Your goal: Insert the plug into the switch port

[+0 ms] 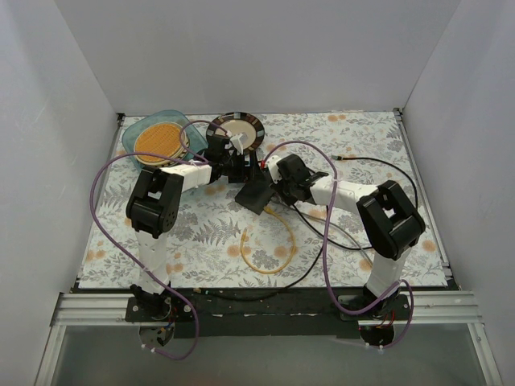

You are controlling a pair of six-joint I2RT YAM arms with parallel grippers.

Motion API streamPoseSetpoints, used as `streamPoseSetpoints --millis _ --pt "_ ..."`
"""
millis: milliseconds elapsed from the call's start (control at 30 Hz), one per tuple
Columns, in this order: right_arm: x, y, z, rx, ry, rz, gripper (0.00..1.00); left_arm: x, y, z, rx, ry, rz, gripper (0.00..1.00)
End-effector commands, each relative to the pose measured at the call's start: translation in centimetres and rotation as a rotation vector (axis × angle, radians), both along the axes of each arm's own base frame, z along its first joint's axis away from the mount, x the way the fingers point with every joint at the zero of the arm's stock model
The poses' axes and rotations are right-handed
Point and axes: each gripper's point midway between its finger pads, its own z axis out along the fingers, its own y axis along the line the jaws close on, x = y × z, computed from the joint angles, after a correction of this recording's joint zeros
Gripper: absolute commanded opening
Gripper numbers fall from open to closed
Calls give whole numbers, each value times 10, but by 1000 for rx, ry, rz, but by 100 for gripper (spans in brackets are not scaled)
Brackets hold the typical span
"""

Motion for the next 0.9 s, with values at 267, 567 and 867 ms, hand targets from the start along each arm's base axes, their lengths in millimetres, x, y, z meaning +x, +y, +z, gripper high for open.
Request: streamPoseSetpoints --millis 267,567,867 --pt "13 24 31 74 -124 4 1 0 -10 10 -50 -6 -51 78" --pt "18 29 28 74 -170 -4 1 -7 -18 14 -99 -7 -107 75" --pt "26 37 38 87 -197 -1 1 -17 -28 16 -120 -7 -166 63"
